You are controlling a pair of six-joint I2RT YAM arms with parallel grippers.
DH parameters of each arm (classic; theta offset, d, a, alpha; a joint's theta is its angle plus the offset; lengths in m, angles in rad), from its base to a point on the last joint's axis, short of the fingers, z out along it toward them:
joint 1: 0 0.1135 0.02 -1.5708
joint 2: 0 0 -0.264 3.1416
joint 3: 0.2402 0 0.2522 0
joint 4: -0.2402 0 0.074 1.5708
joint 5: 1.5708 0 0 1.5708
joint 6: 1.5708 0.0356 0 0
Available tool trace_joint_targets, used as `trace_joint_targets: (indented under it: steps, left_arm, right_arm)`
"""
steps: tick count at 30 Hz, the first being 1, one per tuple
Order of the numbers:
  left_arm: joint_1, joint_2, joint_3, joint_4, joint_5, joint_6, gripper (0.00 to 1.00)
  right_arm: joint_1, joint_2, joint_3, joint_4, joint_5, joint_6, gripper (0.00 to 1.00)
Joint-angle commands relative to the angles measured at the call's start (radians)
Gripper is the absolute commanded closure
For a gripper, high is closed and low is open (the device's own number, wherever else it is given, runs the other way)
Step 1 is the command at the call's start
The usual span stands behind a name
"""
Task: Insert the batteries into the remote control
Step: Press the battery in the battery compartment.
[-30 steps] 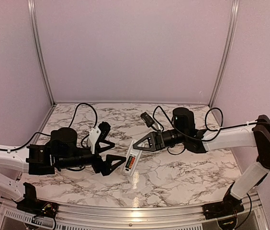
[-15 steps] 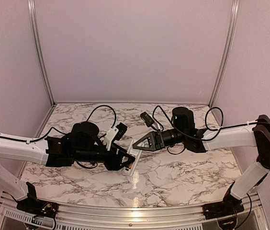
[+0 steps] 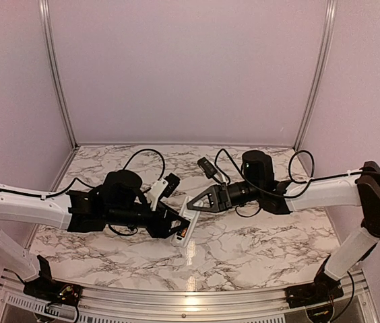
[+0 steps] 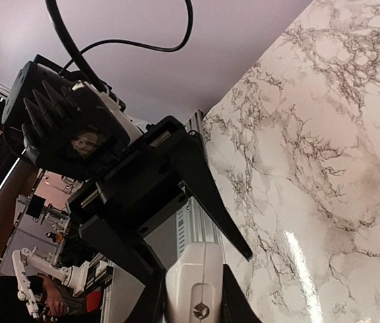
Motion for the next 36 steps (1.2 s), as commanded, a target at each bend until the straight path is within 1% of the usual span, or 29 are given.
trace_joint_targets:
  steps: [1, 4, 7, 10, 15, 18, 19, 22, 25, 27, 30, 33, 36]
  left_arm:
    - [0.011, 0.006, 0.012, -0.078, -0.002, 0.054, 0.45]
    - [0.012, -0.012, -0.004, -0.086, 0.012, 0.059, 0.45]
    - [0.017, -0.020, -0.021, -0.090, 0.020, 0.060, 0.47]
    - [0.020, -0.022, -0.035, -0.091, 0.023, 0.060, 0.52]
    - [0.029, -0.008, -0.040, -0.083, 0.023, 0.061, 0.64]
    - [0.030, -0.001, -0.040, -0.072, 0.023, 0.066, 0.66]
    - [0.031, 0.000, -0.036, -0.073, 0.023, 0.072, 0.62]
    - [0.033, -0.003, -0.016, -0.084, -0.003, 0.085, 0.38]
    - [0.063, -0.017, 0.013, -0.087, -0.029, 0.079, 0.25]
    - [0.089, -0.030, 0.031, -0.105, -0.070, 0.075, 0.19]
    - [0.136, -0.041, 0.048, -0.160, -0.125, 0.078, 0.15]
    - [0.164, -0.027, 0.074, -0.211, -0.138, 0.100, 0.15]
    - [0.167, -0.010, 0.090, -0.245, -0.135, 0.143, 0.16]
  right_arm:
    - [-0.013, -0.031, 0.026, 0.033, -0.018, 0.033, 1.00]
    - [-0.025, -0.036, 0.020, 0.039, -0.024, 0.037, 1.00]
    - [-0.030, -0.039, 0.018, 0.039, -0.030, 0.038, 1.00]
    - [-0.036, -0.040, 0.014, 0.040, -0.037, 0.040, 1.00]
    - [-0.041, -0.041, 0.004, 0.066, -0.048, 0.059, 1.00]
    - [-0.049, -0.044, -0.006, 0.095, -0.055, 0.082, 1.00]
    - [-0.051, -0.045, -0.008, 0.098, -0.055, 0.085, 1.00]
    - [-0.069, -0.052, -0.012, 0.078, -0.046, 0.069, 1.00]
    - [-0.124, -0.070, -0.024, 0.054, -0.033, 0.058, 1.00]
    - [-0.174, -0.098, -0.034, 0.024, -0.016, 0.044, 1.00]
    - [-0.253, -0.139, -0.046, -0.045, 0.008, 0.008, 1.00]
    - [-0.317, -0.167, -0.062, -0.103, 0.024, -0.027, 1.00]
    - [-0.373, -0.184, -0.082, -0.154, 0.035, -0.060, 1.00]
